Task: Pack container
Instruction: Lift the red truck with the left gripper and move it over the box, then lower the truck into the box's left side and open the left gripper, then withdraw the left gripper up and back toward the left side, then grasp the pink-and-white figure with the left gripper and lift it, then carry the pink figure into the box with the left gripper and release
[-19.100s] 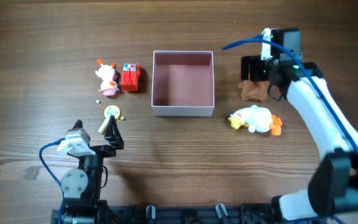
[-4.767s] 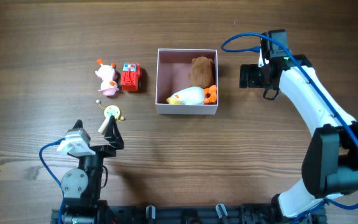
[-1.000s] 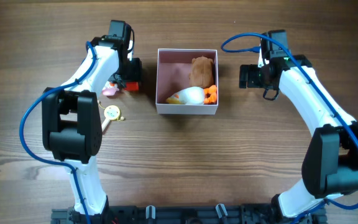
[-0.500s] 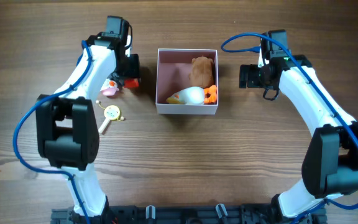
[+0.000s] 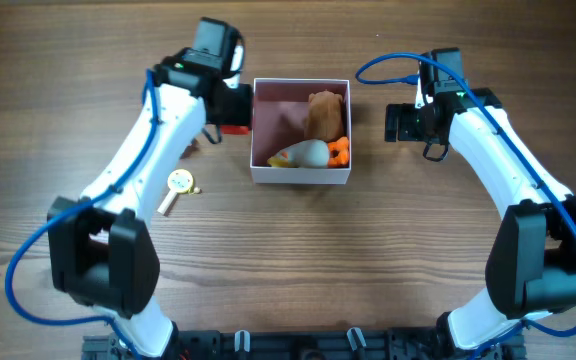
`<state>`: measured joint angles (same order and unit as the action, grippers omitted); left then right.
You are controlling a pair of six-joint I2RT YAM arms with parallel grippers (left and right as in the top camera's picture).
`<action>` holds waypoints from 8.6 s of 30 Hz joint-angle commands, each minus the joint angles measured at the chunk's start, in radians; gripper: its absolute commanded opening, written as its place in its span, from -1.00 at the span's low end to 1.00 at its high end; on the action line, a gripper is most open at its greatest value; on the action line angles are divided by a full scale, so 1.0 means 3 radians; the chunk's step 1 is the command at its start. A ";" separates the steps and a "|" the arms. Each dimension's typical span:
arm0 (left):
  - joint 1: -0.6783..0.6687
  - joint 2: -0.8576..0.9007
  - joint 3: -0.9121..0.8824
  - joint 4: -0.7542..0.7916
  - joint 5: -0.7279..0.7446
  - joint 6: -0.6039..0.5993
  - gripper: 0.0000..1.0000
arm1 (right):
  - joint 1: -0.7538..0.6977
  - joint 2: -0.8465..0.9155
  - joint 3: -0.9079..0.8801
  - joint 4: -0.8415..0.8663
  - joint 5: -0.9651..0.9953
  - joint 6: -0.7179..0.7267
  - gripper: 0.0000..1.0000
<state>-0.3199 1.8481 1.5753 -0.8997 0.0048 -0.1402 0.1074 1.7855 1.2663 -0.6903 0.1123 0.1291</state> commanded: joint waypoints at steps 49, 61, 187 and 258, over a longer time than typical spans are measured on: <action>-0.0600 0.0449 -0.0011 0.0654 -0.0459 -0.0458 -0.25 | -0.0008 -0.0029 0.0004 0.0006 -0.0018 -0.0034 0.98; -0.0600 0.0624 -0.0011 0.0720 -0.0580 -0.0458 -0.25 | -0.0008 -0.0029 0.0004 0.0008 -0.0018 -0.0034 0.99; 0.0750 -0.0175 -0.0020 -0.0123 -0.0694 -0.0721 -0.90 | -0.0008 -0.0029 0.0004 0.0008 -0.0018 -0.0034 0.99; -0.0985 0.0188 0.0006 0.0515 -0.0247 -0.1072 -0.92 | -0.0008 -0.0029 0.0004 0.0008 -0.0018 -0.0034 0.99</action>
<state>-0.6159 1.9007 1.5734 -0.7471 -0.0414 -0.4370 0.1074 1.7855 1.2663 -0.6903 0.1123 0.1291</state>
